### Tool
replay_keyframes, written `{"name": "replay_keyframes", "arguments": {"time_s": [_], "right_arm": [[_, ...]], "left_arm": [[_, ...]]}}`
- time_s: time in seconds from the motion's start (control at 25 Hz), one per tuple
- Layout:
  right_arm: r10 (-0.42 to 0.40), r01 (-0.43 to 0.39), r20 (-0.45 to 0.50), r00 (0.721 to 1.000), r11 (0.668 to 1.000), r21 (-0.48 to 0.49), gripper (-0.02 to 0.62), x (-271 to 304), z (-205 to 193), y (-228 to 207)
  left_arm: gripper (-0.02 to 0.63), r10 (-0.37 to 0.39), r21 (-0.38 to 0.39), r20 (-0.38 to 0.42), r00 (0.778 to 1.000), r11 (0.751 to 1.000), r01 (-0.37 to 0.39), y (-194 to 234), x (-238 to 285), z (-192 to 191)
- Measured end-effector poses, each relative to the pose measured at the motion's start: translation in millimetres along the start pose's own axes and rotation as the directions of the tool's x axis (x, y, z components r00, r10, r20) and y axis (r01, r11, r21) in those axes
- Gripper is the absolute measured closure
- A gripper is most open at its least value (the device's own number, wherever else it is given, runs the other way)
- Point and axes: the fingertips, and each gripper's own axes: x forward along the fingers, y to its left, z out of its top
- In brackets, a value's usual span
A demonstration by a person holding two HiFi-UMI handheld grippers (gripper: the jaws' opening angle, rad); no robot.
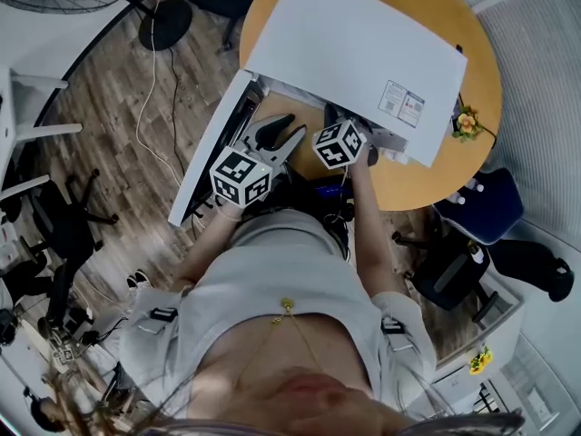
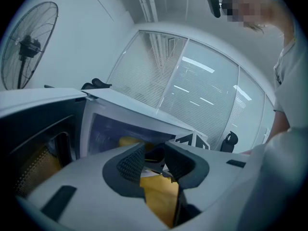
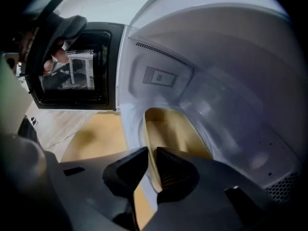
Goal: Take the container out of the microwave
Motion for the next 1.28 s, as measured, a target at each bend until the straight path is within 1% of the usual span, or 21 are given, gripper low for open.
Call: {"name": "replay_keyframes", "arguments": {"time_s": [0.24, 0.4, 0.6, 0.8, 1.08, 1.28], "right_arm": [[-0.003, 0.003, -0.006, 1.000, 0.999, -0.038, 0.545, 0.9, 1.5, -0.6], [0.005, -0.005, -0.001, 1.000, 1.000, -0.022, 0.548, -1.8, 1.1, 0.1], [0.028, -0.028, 0.021, 0.999, 0.999, 0.028, 0.548, -10.8, 3.7, 3.4], [0.030, -0.032, 0.034, 0.999, 0.998, 0.049, 0.548, -17.6, 7.8, 4.3], [0.013, -0.015, 0.029, 0.999, 0.999, 0.051, 0.548, -22.6, 4.8, 6.0], [0.003, -0.004, 0.028, 1.000, 0.999, 0.032, 0.548, -28.1, 6.8, 7.5]], "left_arm": [[0.480, 0.015, 0.002, 0.015, 1.000, 1.000, -0.015, 8.1, 0.4, 5.6], [0.480, 0.026, -0.003, 0.008, 1.000, 1.000, -0.026, 12.7, -0.2, 2.4], [0.480, 0.022, 0.004, 0.001, 1.000, 1.000, -0.022, 12.6, -2.7, 0.5], [0.480, 0.012, 0.011, 0.004, 1.000, 1.000, -0.012, 8.5, -5.9, 0.8], [0.480, -0.001, 0.019, 0.000, 1.000, 1.000, 0.001, 4.0, -8.1, -3.3], [0.480, 0.001, 0.024, 0.000, 1.000, 1.000, -0.001, 3.1, -10.7, -3.4]]}}
